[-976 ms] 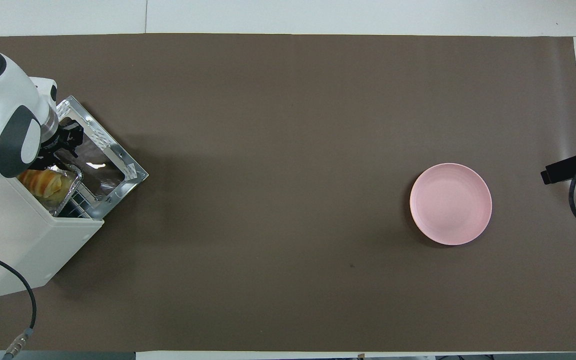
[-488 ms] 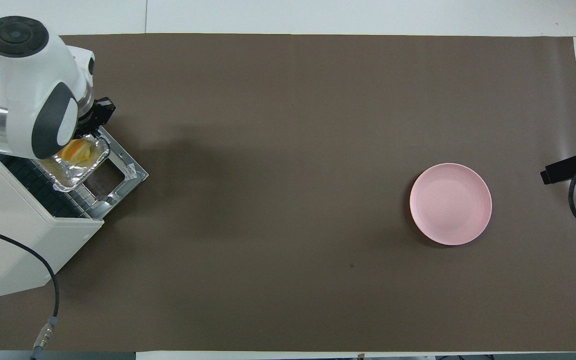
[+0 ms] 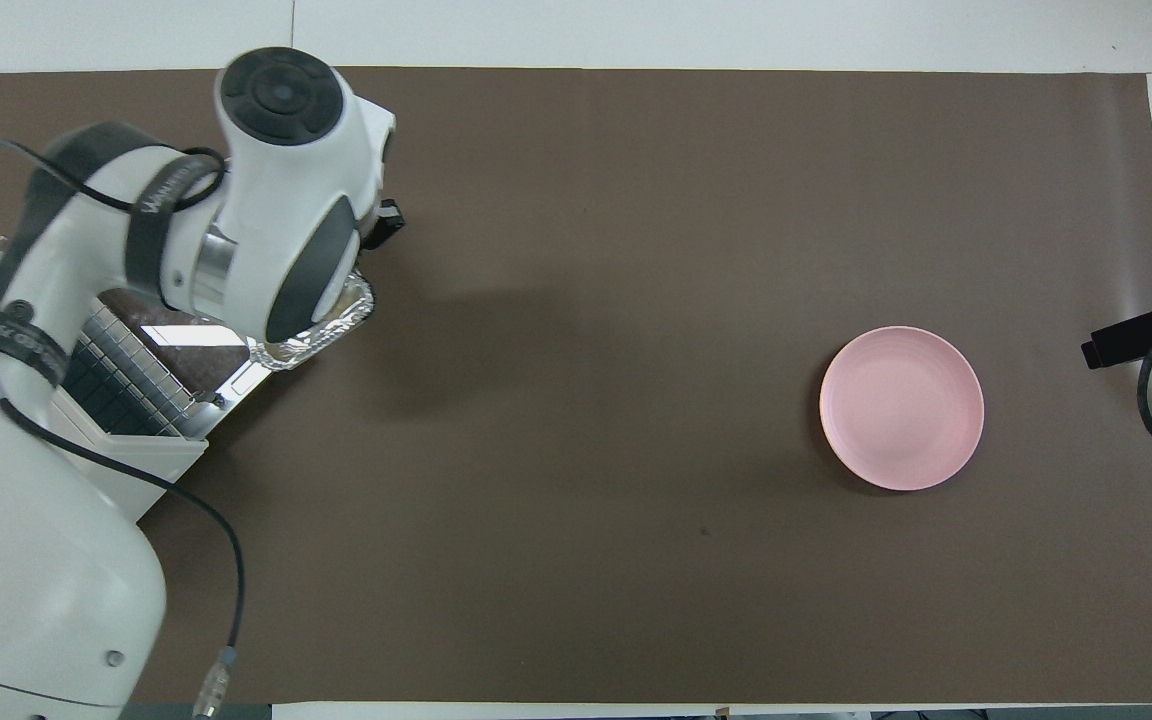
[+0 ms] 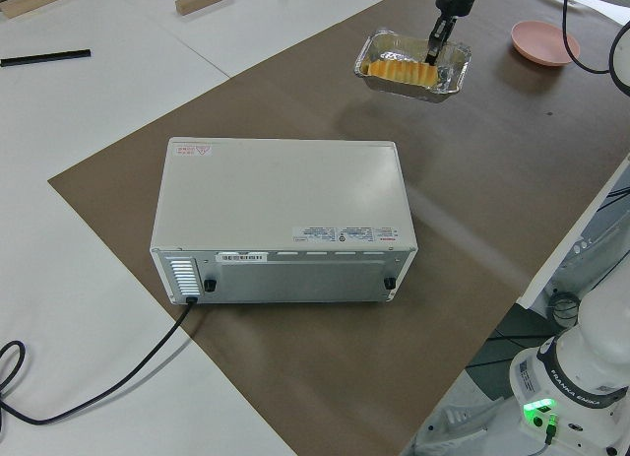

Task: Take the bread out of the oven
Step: 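Pull the foil tray out of the oven with the left gripper, then lower the foil tray onto the table and open the left gripper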

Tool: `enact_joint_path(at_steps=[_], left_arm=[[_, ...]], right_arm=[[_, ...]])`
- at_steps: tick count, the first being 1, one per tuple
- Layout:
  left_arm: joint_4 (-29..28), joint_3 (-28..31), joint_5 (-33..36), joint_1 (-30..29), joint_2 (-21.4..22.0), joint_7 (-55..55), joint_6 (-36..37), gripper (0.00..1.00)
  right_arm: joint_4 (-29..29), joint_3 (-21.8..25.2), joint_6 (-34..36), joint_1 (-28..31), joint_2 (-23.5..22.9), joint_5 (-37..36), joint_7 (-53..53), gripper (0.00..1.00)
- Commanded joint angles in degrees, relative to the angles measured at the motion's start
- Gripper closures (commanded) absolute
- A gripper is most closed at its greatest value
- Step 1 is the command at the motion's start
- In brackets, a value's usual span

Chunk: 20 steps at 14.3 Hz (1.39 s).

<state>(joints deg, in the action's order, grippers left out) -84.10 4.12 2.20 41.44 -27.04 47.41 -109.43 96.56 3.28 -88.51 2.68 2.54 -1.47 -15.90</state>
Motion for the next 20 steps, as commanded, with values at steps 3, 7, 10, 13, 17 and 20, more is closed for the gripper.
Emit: enact_joint_path(at_steps=[3, 7, 10, 13, 17, 20], left_arm=[[-2.1, 1.2, -3.0, 7.3, -1.6, -2.3, -9.2, 1.0], [-8.1, 1.2, -3.2, 8.4, -0.1, -7.0, -10.0, 1.0], [-5.8, 1.9, -6.8, 7.5, -0.4, -5.5, -8.2, 0.31], [-6.0, 7.4, -7.1, 6.1, 4.2, -5.5, -4.2, 0.0], [-5.7, 8.4, -6.7, -13.2, 13.4, -21.1, 10.9, 0.0], [-6.0, 8.4, -6.6, -27.9, 18.1, -36.6, 18.6, 0.0]], right_arm=[[1.4, -0.4, 0.1, 1.3, 1.4, 0.2, -0.6, 0.0], [1.4, -0.3, -0.3, 1.4, 1.4, 0.2, -0.3, 0.0], [1.4, -0.3, -0.7, 1.4, 1.4, 0.2, 0.5, 0.0], [1.4, -0.5, -0.9, 1.2, 1.4, 0.2, 2.3, 0.0], [1.4, -1.3, -2.6, -0.8, 1.2, 0.2, 6.3, 0.0], [1.6, -1.5, -4.9, -7.5, 0.6, 0.2, 16.4, 0.0]])
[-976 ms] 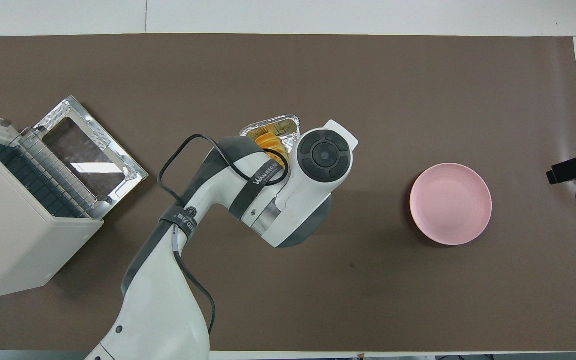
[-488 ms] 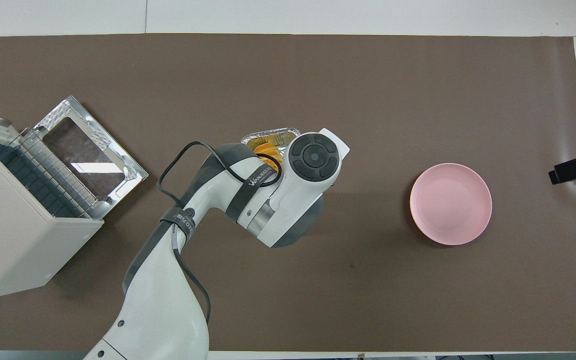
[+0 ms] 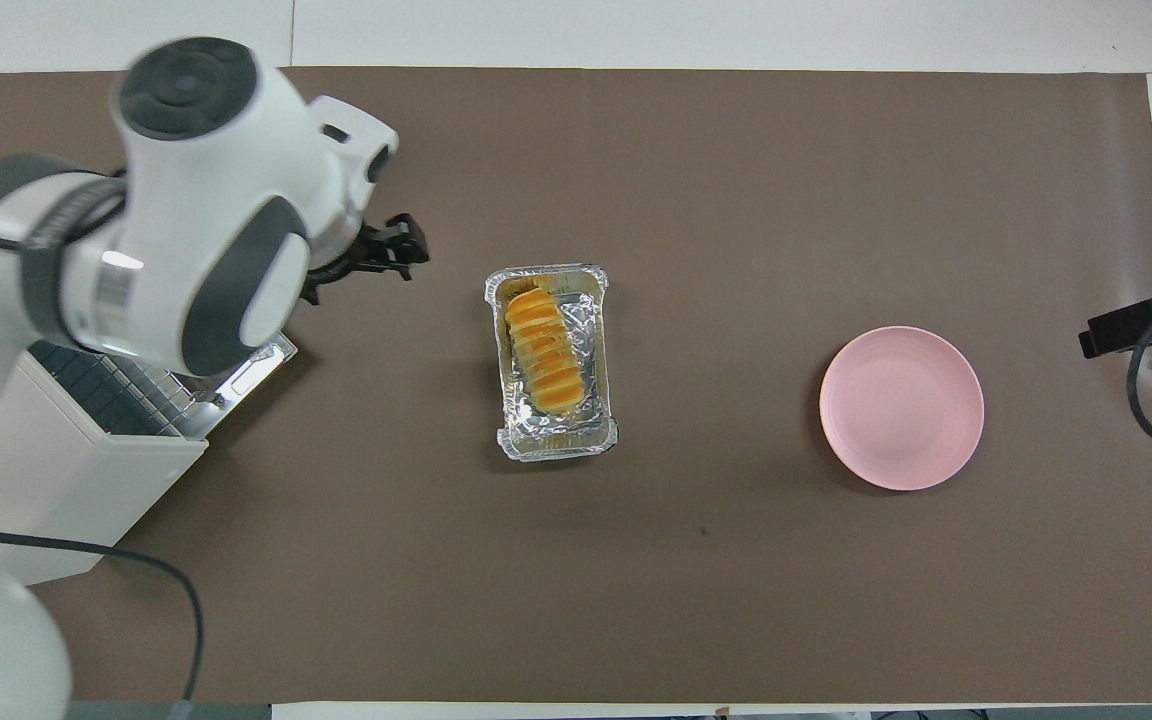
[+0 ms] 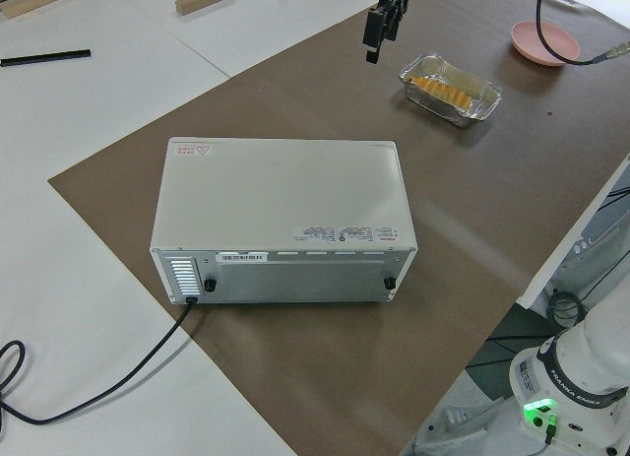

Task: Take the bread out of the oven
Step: 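Lower the foil tray onto the table and open the left gripper, then reach the right gripper to the foil tray and grasp its rim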

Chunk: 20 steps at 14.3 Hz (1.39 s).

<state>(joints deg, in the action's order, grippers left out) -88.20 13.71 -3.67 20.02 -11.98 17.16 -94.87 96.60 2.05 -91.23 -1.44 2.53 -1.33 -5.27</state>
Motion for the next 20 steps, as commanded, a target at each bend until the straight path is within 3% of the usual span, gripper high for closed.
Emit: enact_joint_path(at_steps=[1, 3, 7, 10, 13, 17, 20], left_arm=[[-2.1, -1.2, -0.7, -10.3, 4.6, -12.1, 8.1, 0.0], [-2.1, -0.8, 0.0, -12.3, 7.3, -20.6, 12.0, 0.0], [-2.2, -1.2, 7.3, -8.2, 8.8, -20.8, 15.8, 0.0], [-7.1, -1.2, 7.7, -8.4, 13.2, -21.3, 17.1, 0.0], [-12.5, -1.4, 7.7, -8.9, 16.1, -21.4, 13.1, 0.0], [-12.0, -5.4, 7.7, -12.6, 15.6, -21.1, 11.1, 0.0], [-9.5, -5.7, 7.7, -12.3, 13.6, -21.2, 11.3, 0.0]], right_arm=[[1.7, -0.3, -3.2, -5.1, 0.0, 0.1, 8.2, 0.0], [1.4, -0.3, -5.7, -8.8, -2.5, 0.4, 12.7, 0.0], [-1.2, -0.3, -12.2, -14.5, -9.7, 0.8, 19.6, 0.0], [-4.3, -0.3, -18.1, -20.5, -16.8, 1.7, 26.6, 0.0], [-4.6, -0.3, -20.4, -22.9, -20.1, 1.4, 27.9, 0.0], [-16.1, -0.2, -20.3, -26.8, -31.8, 1.2, 35.7, 0.0], [-17.0, -0.3, -21.2, -28.3, -34.2, 1.3, 39.7, 0.0]])
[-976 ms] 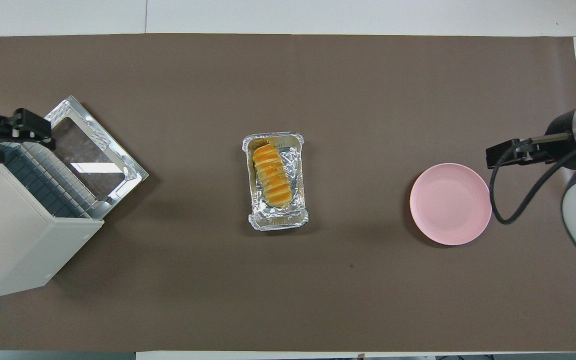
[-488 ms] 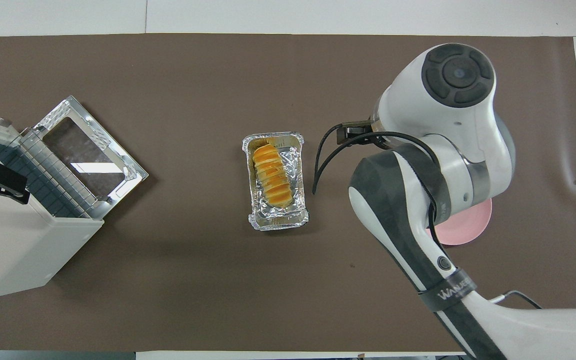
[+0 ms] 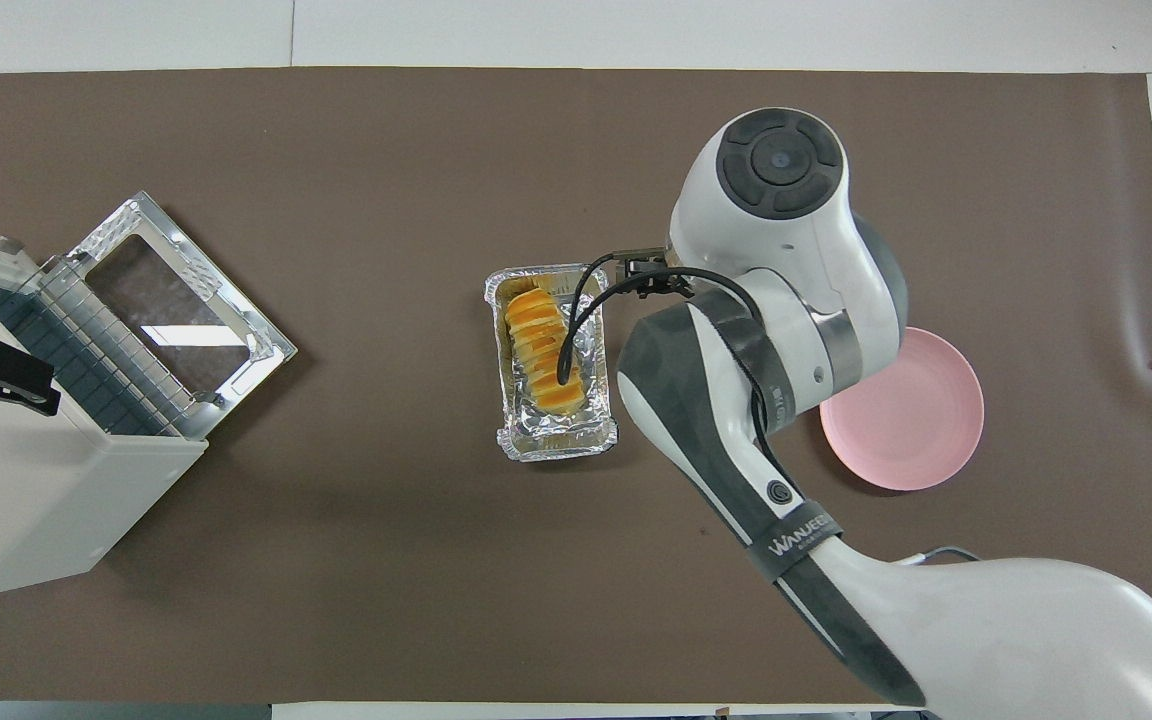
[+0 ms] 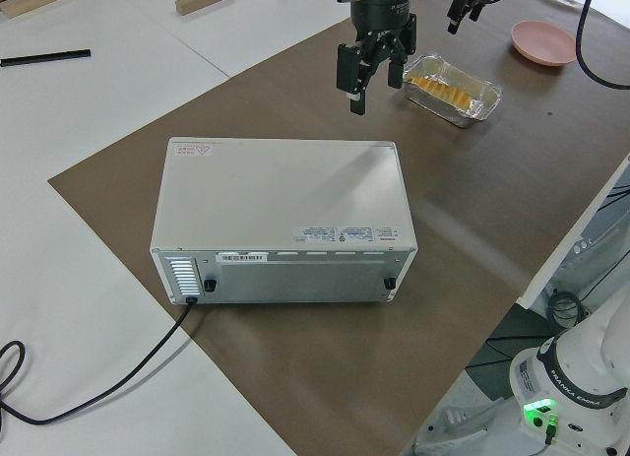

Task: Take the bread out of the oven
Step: 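Reach the right gripper to the foil tray and grasp its rim, then slide the foil tray with the right gripper farther from the robot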

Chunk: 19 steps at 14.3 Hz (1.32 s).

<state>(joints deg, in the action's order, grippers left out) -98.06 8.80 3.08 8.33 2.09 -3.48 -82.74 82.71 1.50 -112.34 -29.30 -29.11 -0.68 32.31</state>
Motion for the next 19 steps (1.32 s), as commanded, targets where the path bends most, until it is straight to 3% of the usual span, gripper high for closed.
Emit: enact_joint_path(at_steps=[1, 10, 13, 14, 15, 17, 18, 19], left_arm=[[0.3, -0.9, 1.0, -0.5, -0.8, -0.6, -1.0, 0.0], [1.0, -1.5, 0.3, 0.1, -1.7, -0.6, 0.0, 0.0], [1.4, -1.8, 0.0, 0.2, -1.7, -0.8, -1.0, 0.0], [1.2, -2.5, -0.1, 0.3, -1.6, -0.7, -1.0, 0.0], [0.9, -2.6, -0.1, 0.4, -1.4, -0.5, -1.0, 0.0], [0.9, -2.7, -0.1, 0.4, -1.4, -0.6, -1.3, 0.0], [0.9, -2.7, -0.1, 0.4, -1.5, -0.6, -1.4, 0.0], [0.9, -2.7, -0.1, 0.4, -1.5, -0.6, -1.3, 0.0]], right_arm=[[-2.4, 0.3, -2.4, -1.4, -2.8, 0.9, 2.2, 0.0], [11.4, 0.3, -13.5, -2.2, -0.1, 0.8, -3.7, 0.0], [12.6, 0.3, -14.1, -2.3, 0.3, 0.7, -5.0, 0.0], [12.6, 0.3, -14.1, -2.3, 0.3, 0.7, -5.0, 0.06], [12.4, 0.3, -14.0, -2.3, 0.3, 0.8, -5.0, 0.27], [12.3, 0.2, -14.1, -3.4, 0.3, 0.9, -4.6, 0.84], [12.1, 0.2, -14.3, -3.7, 0.3, 0.9, -3.9, 1.0], [12.1, 0.3, -14.7, -4.4, 0.3, 1.0, -3.1, 1.0]])
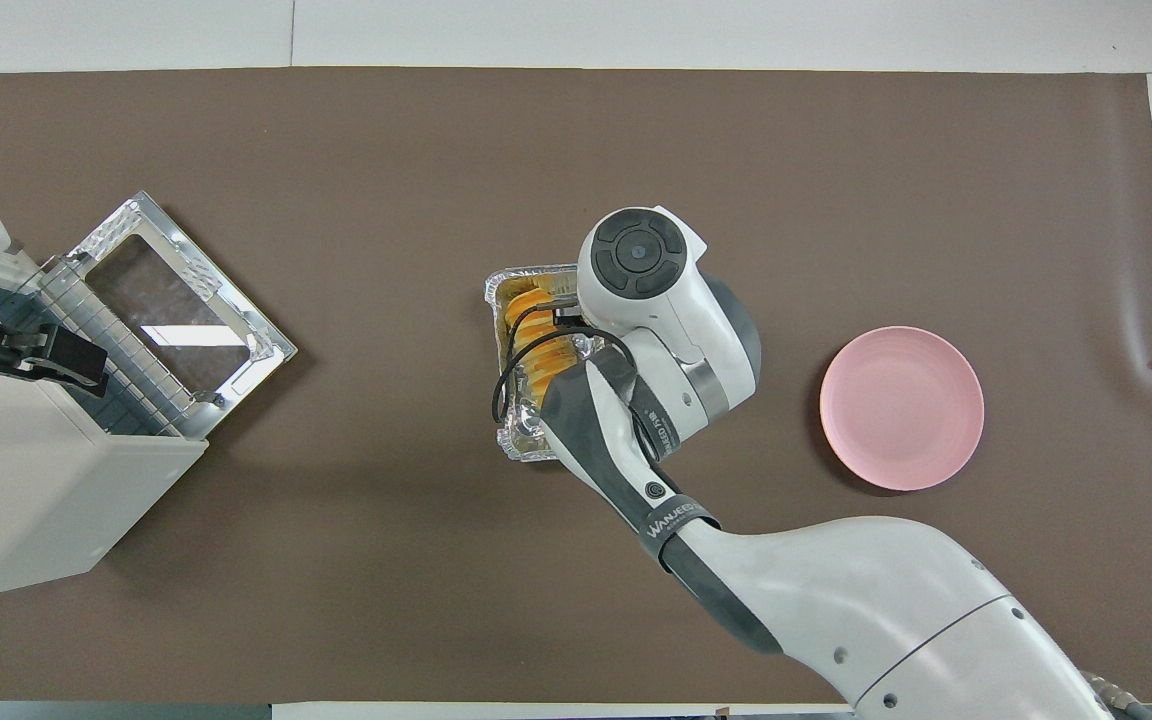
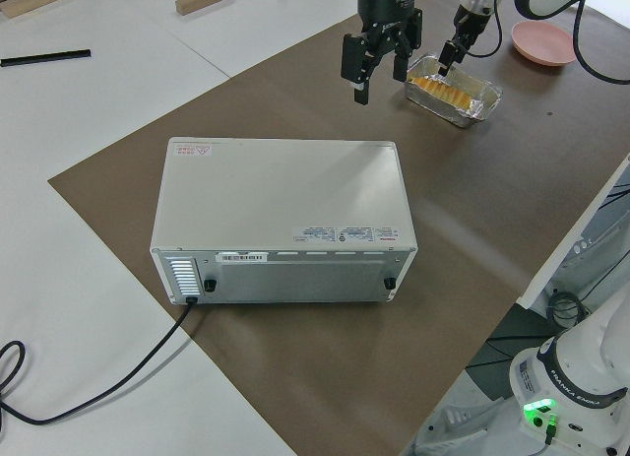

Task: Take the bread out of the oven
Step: 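Slide the foil tray with the right gripper farther from the robot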

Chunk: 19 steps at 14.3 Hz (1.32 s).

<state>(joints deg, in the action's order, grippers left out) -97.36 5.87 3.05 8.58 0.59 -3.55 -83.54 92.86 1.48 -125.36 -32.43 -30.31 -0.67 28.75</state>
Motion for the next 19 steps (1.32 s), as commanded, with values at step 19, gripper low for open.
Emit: enact_joint_path(at_steps=[19], left_arm=[[0.4, 0.5, 0.1, -0.7, 0.6, -0.1, -1.2, 0.0]], right_arm=[[-18.0, 0.4, 17.7, 18.3, -1.1, 7.1, -15.3, 1.0]])
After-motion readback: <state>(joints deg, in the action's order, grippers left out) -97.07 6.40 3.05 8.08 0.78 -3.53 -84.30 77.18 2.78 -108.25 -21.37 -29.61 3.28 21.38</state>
